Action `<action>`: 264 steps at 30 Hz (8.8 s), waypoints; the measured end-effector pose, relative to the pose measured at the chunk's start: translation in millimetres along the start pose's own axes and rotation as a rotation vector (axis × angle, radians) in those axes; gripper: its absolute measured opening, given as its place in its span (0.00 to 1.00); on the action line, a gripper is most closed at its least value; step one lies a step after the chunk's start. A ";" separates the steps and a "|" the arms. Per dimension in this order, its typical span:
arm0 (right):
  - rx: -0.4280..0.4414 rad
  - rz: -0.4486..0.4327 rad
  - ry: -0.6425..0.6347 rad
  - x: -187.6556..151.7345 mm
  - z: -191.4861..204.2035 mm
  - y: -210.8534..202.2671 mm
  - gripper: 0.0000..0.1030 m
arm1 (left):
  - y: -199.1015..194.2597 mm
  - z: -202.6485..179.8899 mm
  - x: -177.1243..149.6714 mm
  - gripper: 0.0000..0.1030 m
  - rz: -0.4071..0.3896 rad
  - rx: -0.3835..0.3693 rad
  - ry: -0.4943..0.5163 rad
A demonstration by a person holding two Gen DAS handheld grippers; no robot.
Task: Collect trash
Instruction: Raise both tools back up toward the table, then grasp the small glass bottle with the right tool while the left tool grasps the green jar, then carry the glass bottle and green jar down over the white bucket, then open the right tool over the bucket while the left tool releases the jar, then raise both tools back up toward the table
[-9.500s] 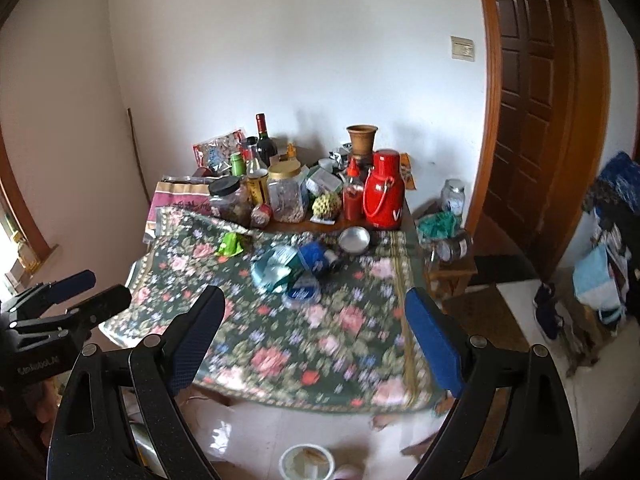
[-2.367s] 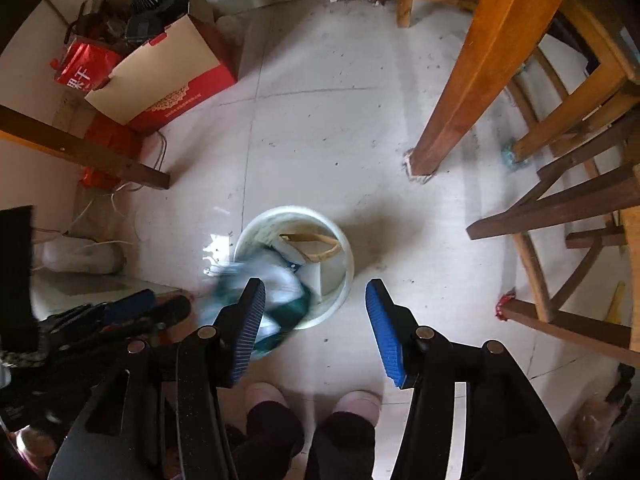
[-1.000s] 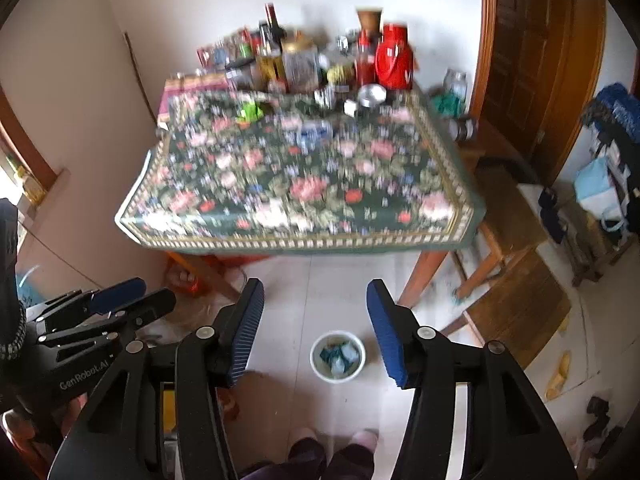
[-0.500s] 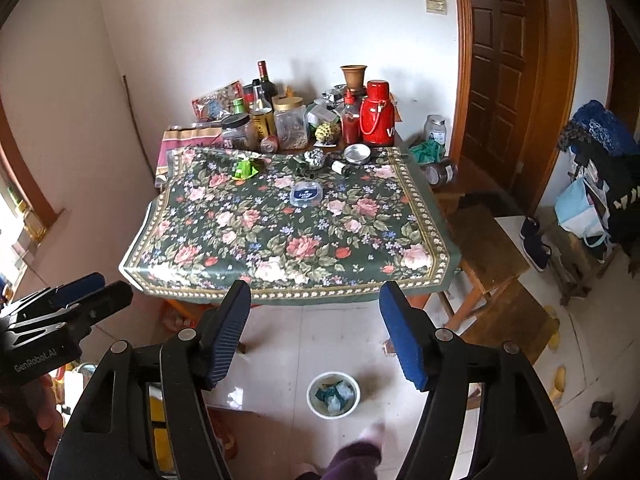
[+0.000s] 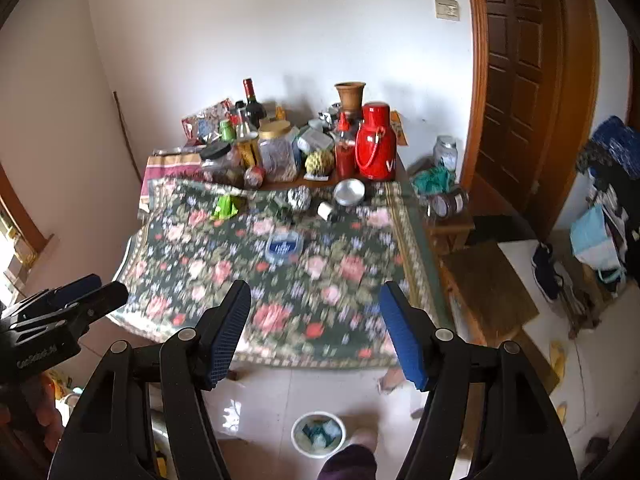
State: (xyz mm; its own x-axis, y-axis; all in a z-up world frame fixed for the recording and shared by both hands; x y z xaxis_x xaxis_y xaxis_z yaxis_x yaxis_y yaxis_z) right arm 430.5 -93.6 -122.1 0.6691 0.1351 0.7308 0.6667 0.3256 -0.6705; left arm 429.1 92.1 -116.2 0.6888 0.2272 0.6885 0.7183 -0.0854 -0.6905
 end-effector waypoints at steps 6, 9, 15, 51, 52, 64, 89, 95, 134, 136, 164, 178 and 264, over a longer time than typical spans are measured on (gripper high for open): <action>0.018 -0.020 -0.069 47.1 -25.9 22.5 0.61 | 35.0 -21.8 44.1 0.62 -0.031 0.025 -0.035; 0.045 -0.015 -0.088 61.9 -37.0 37.3 0.61 | 54.1 -28.6 57.8 0.63 -0.027 0.043 -0.051; 0.059 0.029 -0.106 77.9 -47.5 76.4 0.61 | 89.4 -34.4 75.4 0.63 0.006 0.072 -0.042; 0.007 0.470 -0.022 61.4 -17.0 396.8 0.58 | 356.6 104.0 120.1 0.62 0.374 -0.002 -0.042; 0.010 0.471 -0.027 60.7 -15.9 399.7 0.52 | 360.4 105.5 118.7 0.63 0.374 0.000 -0.050; 0.003 0.468 -0.125 42.9 0.4 396.9 0.25 | 403.9 109.8 98.7 0.62 0.446 -0.022 -0.141; 0.029 0.356 0.100 62.8 -33.5 297.6 0.25 | 393.5 83.8 92.3 0.40 0.418 -0.042 -0.036; 0.027 0.280 0.079 78.8 -37.9 265.5 0.25 | 335.6 58.5 123.5 0.40 0.291 -0.027 0.004; 0.161 -0.092 -0.033 36.5 16.3 -14.5 0.25 | -40.3 -21.3 28.6 0.40 -0.168 0.008 0.045; 0.155 -0.084 -0.015 17.5 30.8 -26.6 0.25 | -57.5 -12.5 10.0 0.40 -0.161 0.003 0.052; 0.106 0.142 0.039 -146.1 51.9 -63.9 0.25 | -81.1 4.3 -155.6 0.40 0.100 -0.038 0.052; 0.155 0.409 0.019 -254.1 11.2 65.0 0.25 | 74.4 6.3 -269.4 0.40 0.344 -0.005 -0.050; 0.014 -0.022 -0.002 -106.0 72.5 -118.1 0.62 | -159.1 -0.6 -111.8 0.64 -0.047 -0.085 0.093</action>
State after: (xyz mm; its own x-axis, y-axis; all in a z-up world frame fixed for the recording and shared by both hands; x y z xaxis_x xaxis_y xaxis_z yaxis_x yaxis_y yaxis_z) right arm 257.0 -78.6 -111.1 0.6534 0.1291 0.7459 0.6769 0.3415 -0.6521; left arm 237.9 79.8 -83.2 0.6578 0.1426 0.7396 0.7527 -0.1592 -0.6388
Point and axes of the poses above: each gripper's, at about its wrist camera, not at the fingertips, and y roughly the way its jaws point, z to its left, x to its top, the point moved 8 cm from there along y, roughly the way its jaws point, and after that the axes turned 2 degrees about -x, right-handed, at the moved point
